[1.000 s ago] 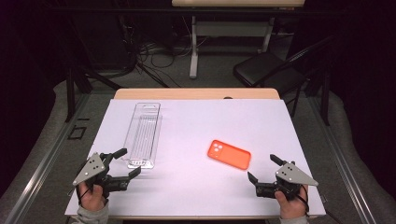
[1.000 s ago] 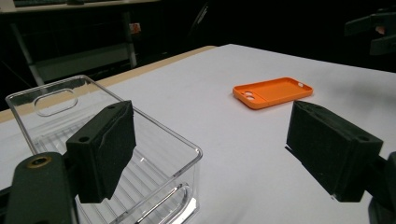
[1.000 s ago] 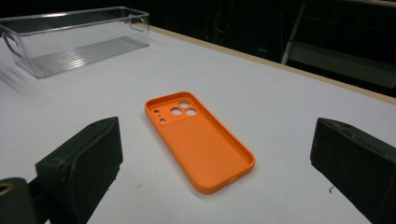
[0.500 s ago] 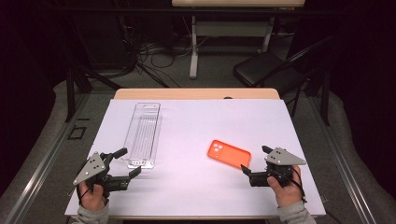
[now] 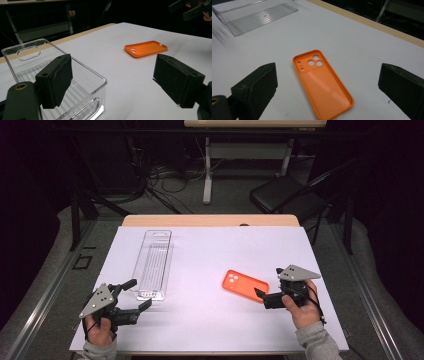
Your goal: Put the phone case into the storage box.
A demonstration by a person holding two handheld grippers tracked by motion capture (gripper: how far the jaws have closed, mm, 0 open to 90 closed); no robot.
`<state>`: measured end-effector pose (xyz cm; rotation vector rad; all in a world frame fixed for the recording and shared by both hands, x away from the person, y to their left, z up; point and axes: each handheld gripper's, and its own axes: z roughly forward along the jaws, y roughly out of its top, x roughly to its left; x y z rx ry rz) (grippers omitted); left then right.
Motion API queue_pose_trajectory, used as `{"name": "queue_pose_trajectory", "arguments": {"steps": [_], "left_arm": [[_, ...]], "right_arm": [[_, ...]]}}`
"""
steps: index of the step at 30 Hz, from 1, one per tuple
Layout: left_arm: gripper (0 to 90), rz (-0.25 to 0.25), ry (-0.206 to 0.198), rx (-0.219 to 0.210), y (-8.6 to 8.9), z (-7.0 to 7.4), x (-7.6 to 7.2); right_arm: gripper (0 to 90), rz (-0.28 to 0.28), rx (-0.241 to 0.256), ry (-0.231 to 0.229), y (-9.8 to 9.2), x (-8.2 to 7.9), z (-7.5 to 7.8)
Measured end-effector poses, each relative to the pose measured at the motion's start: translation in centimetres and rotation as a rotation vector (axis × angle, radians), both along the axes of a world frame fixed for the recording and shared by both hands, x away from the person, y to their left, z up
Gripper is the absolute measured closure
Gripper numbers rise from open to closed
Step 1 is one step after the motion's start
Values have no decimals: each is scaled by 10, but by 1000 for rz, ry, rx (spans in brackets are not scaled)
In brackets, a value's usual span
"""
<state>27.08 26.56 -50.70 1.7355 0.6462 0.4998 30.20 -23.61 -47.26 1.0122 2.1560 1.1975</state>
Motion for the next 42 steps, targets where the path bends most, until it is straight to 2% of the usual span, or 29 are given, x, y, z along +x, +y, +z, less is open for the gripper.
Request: {"name": "queue_pose_trajectory", "arguments": {"steps": [10, 20, 28, 42], "left_arm": [[158, 2, 2, -5, 0, 0, 0], [158, 1, 2, -1, 0, 0, 0], [158, 0, 3, -1, 0, 0, 0], [158, -9, 9, -2, -1, -1, 1]], "right_arm": [[20, 0, -35, 104, 1, 28, 11], [21, 11, -78, 166, 8, 51, 16], [21, 26, -115, 196, 13, 65, 16], [0, 43, -254, 273, 18, 93, 21]]}}
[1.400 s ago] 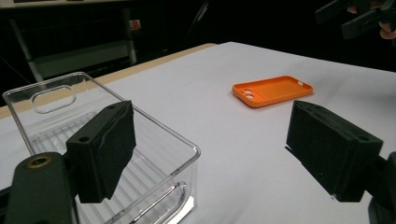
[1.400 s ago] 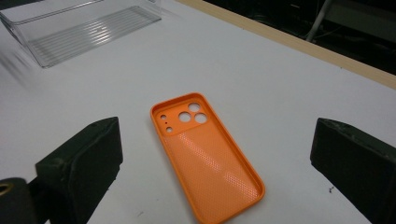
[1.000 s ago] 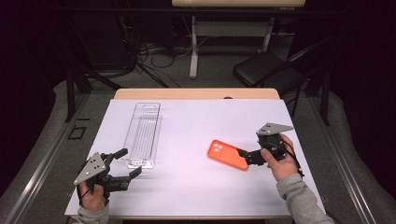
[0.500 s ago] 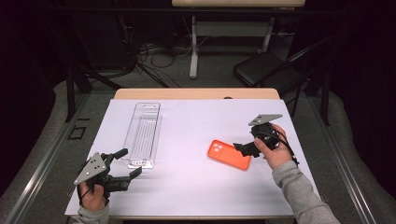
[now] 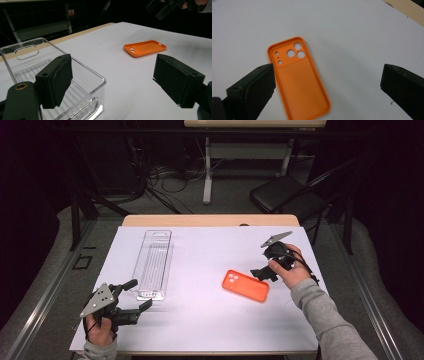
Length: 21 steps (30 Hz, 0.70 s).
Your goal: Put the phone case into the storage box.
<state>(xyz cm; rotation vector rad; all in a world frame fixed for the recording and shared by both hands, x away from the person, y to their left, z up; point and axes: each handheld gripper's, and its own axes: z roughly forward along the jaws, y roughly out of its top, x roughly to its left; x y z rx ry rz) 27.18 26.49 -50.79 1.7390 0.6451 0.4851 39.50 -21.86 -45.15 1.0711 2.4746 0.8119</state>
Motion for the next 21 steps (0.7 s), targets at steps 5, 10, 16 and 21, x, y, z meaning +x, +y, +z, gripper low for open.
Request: {"name": "queue_pose_trajectory", "arguments": {"steps": [5, 10, 16, 21], "left_arm": [[158, 5, -1, 0, 0, 0, 0], [158, -2, 1, -2, 0, 0, 0], [158, -1, 1, -5, 0, -1, 0], [158, -2, 2, -3, 0, 0, 0]], "right_arm": [[0, 23, -18, 61, 3, 11, 1], [0, 39, -23, 94, 8, 20, 1], [5, 49, -73, 123, 14, 28, -2], [106, 67, -123, 86, 17, 32, -4]]}}
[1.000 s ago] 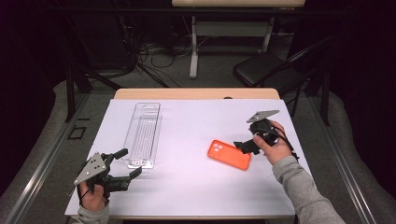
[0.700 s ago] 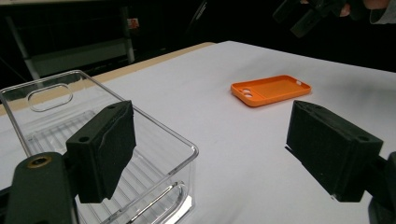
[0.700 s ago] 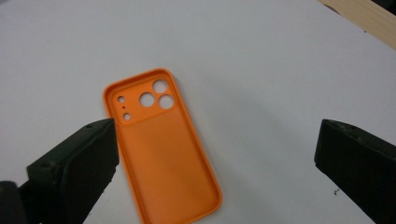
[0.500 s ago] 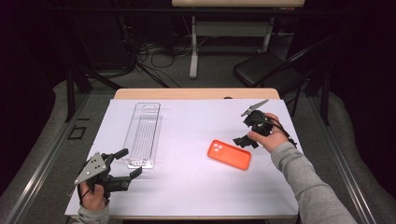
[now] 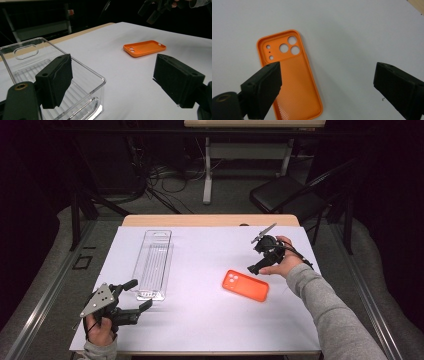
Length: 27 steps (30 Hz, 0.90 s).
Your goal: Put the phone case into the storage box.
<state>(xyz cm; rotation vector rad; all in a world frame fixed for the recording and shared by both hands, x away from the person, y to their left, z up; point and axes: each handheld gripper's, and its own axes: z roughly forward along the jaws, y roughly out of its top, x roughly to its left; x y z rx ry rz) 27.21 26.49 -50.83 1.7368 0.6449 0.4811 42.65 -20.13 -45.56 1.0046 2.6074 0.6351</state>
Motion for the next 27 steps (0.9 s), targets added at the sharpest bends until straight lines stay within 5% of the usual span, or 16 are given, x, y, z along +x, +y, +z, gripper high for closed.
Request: {"name": "queue_pose_trajectory", "arguments": {"steps": [10, 27], "left_arm": [[158, 3, 0, 4, 0, -1, 0], [158, 1, 0, 6, 0, -1, 0]], "right_arm": [[390, 93, -80, 41, 5, 5, -8], [543, 142, -192, 117, 14, 13, -29]]}}
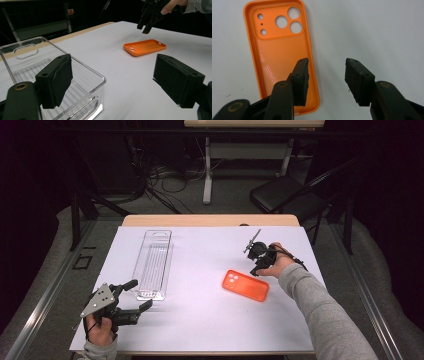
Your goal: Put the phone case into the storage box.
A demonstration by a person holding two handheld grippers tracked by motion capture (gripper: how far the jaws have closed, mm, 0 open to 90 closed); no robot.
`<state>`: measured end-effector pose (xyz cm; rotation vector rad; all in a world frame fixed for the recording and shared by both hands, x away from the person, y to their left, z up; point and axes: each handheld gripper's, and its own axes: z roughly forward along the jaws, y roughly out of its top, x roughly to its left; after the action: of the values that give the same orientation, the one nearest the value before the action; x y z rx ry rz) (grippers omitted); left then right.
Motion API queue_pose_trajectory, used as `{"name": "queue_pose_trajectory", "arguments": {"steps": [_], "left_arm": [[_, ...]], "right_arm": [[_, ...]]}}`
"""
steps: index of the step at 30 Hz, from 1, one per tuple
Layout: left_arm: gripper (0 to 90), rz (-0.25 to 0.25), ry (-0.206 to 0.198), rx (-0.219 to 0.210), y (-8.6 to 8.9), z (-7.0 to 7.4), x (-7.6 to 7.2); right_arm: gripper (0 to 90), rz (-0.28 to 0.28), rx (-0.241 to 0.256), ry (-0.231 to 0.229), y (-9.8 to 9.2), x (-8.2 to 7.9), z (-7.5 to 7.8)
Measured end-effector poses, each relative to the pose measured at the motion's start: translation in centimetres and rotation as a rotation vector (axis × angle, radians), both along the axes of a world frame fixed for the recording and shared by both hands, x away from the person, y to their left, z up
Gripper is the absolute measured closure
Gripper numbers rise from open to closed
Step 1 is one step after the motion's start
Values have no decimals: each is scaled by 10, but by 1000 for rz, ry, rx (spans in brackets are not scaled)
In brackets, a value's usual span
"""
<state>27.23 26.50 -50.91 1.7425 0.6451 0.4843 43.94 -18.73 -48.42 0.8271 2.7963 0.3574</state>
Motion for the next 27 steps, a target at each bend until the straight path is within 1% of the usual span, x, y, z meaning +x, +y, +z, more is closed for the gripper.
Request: {"name": "queue_pose_trajectory", "arguments": {"steps": [3, 5, 6, 7, 8, 9, 11, 12, 13, 14, 15, 17, 18, 19, 20, 21, 22, 23, 25, 27], "left_arm": [[158, 1, 1, -1, 0, 0, 0], [158, 0, 0, 1, 0, 0, 0], [158, 1, 0, 1, 0, 0, 0], [158, 1, 0, 1, 0, 0, 0], [158, 2, 0, 1, 0, 0, 0], [158, 2, 0, 0, 0, 0, 0], [158, 2, 0, 1, 0, 0, 0], [158, 2, 0, 1, 0, 0, 0], [158, 2, 1, 0, 0, 0, 0], [158, 2, 1, 1, 0, 0, 0], [158, 2, 2, 1, 0, 0, 0], [158, 2, 3, 1, 0, 0, 0], [158, 2, 3, 1, 0, 0, 0], [158, 1, 4, -4, 0, -1, 0], [158, 1, 4, -5, 0, -1, 0], [158, 1, 4, -5, 0, -1, 0], [158, 0, 4, -4, 0, -1, 0], [158, 1, 3, -5, 0, -1, 0], [158, 3, 4, -4, 0, -1, 0], [158, 2, 4, -4, 1, -1, 0]], "right_arm": [[570, 6, -18, 1, 4, 0, -5], [616, 10, -31, 22, 5, 1, -7], [637, 7, -27, 26, 6, 1, -9], [650, 6, -40, 40, 7, 2, -9], [660, 19, -40, 28, 7, 2, -11], [666, 18, -51, 37, 7, 2, -12], [690, 15, -58, 39, 8, 3, -14], [700, 20, -55, 41, 9, 3, -15], [706, 24, -57, 45, 9, 4, -16], [710, 15, -62, 54, 10, 4, -17], [712, 30, -63, 54, 10, 4, -18], [716, 30, -65, 64, 12, 5, -21], [716, 32, -75, 70, 13, 5, -21], [727, 36, -72, 67, 14, 5, -23], [733, 37, -82, 74, 14, 5, -23], [740, 43, -75, 71, 15, 5, -24], [749, 37, -77, 73, 16, 5, -25], [751, 49, -75, 72, 16, 6, -26], [763, 52, -87, 68, 17, 6, -27], [769, 54, -78, 76, 18, 6, -28]]}}
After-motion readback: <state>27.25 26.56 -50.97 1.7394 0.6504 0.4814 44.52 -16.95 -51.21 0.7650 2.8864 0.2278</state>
